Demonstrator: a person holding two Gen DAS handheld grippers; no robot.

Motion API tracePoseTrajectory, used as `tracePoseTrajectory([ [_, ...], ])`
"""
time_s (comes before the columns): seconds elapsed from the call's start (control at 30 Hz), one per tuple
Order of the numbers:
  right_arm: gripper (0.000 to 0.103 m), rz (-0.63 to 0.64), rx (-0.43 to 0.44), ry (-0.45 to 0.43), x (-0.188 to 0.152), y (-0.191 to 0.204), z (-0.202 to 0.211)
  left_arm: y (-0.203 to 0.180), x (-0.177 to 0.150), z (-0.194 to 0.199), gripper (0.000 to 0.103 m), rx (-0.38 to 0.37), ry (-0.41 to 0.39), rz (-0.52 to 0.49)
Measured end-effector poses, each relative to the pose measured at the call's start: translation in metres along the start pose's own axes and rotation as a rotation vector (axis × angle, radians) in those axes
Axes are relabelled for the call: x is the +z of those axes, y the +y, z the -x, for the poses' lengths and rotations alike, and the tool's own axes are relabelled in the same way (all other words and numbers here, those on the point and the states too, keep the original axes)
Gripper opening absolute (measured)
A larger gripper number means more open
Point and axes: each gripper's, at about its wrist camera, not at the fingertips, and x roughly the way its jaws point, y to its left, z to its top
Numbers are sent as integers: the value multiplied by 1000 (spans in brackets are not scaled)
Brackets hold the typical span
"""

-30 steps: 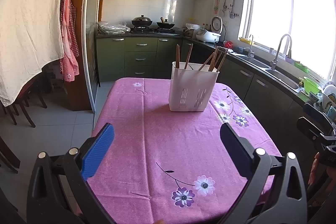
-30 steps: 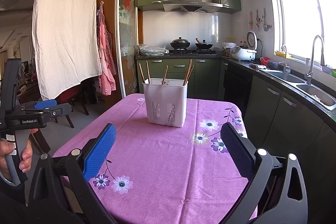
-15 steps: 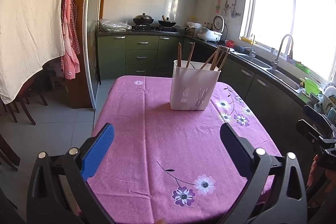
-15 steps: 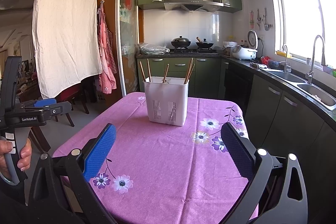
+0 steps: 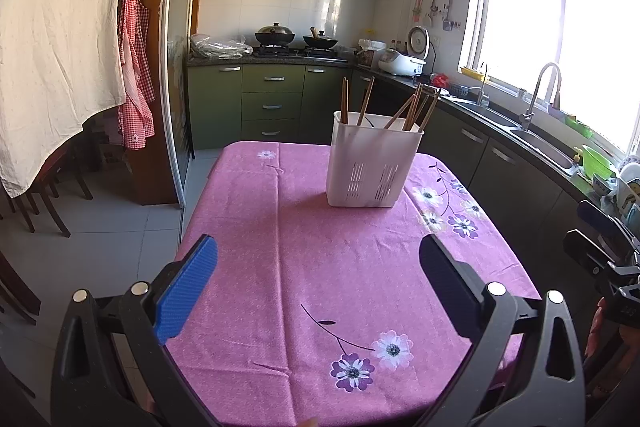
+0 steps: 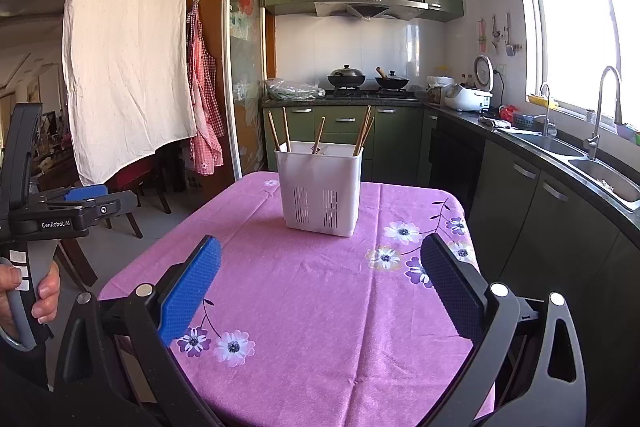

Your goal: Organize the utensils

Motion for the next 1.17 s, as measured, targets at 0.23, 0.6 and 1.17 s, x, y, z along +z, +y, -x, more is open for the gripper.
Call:
tracePoseTrajectory([
  [0.23,98,0,2,2,-1,0,-1,-1,0,-3,96,8,7,-6],
  [0.6,98,-4,8,6,-3,0,-2,-5,-1,-5,96,-5,12,-18],
  [1.17,98,-18,21,23,-3,-4,-7,-9,-5,-19,96,-5,40,-51],
])
